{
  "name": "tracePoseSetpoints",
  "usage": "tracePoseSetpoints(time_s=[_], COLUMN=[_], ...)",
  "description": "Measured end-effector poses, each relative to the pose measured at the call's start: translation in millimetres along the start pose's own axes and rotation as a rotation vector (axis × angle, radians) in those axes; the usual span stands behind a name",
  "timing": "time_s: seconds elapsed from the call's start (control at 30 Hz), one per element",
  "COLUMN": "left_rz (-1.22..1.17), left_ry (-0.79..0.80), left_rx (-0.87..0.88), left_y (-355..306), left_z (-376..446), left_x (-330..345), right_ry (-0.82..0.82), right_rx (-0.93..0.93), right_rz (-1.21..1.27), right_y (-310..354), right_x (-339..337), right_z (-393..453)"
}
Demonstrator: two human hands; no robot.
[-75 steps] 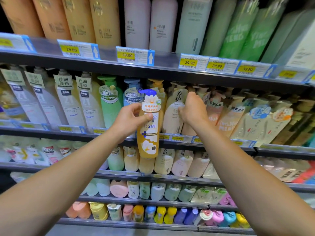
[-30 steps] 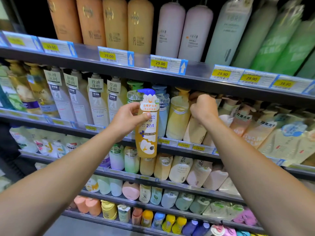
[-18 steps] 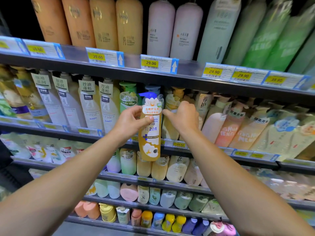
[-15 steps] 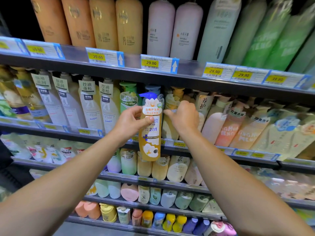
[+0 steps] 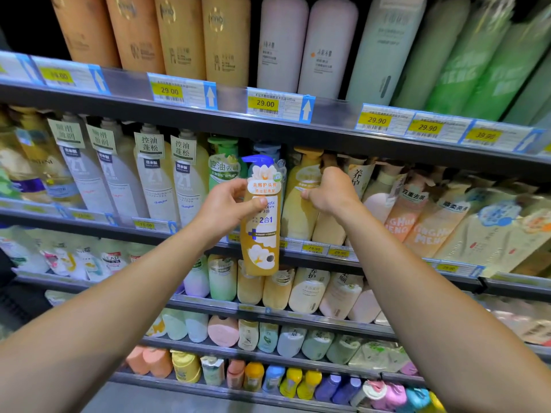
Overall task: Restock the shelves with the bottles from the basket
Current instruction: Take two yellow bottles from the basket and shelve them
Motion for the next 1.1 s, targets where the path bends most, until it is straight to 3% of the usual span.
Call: tracePoseSetpoints(time_s=[0.13, 0.33, 0.67, 1.1], left_rz=[0.012, 0.025, 0.02, 0.022], left_ry=[-0.01, -0.021, -0.022, -0.059], left_rx=[-0.002, -0.01, -0.002, -0.015], left_y=[-1.4, -2.1, -5.1, -9.0], left_z=[-0.7, -2.1, -0.8, -6.4], left_x=[0.8, 1.6, 0.6, -0.8], right_ry=[-0.026, -0.228, -0.05, 0.044], right_rx=[0.007, 0.014, -0.037, -0.112], right_rz=[0.044, 0.062, -0.018, 0.028], right_y=[3.9, 13.4, 8.6, 4.2], right_x=[3.2, 9.7, -8.2, -14.3], right_z=[-0.7, -7.4, 2.4, -1.4])
Point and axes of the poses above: each hand's wrist, its own z-axis towards the middle knuckle, its own x-axis out of the palm, y = z × x, the point moved 4 cm from there along z, towards the middle knuckle, and after that the axes turned 9 degrees about -x, right-handed, at the moved point
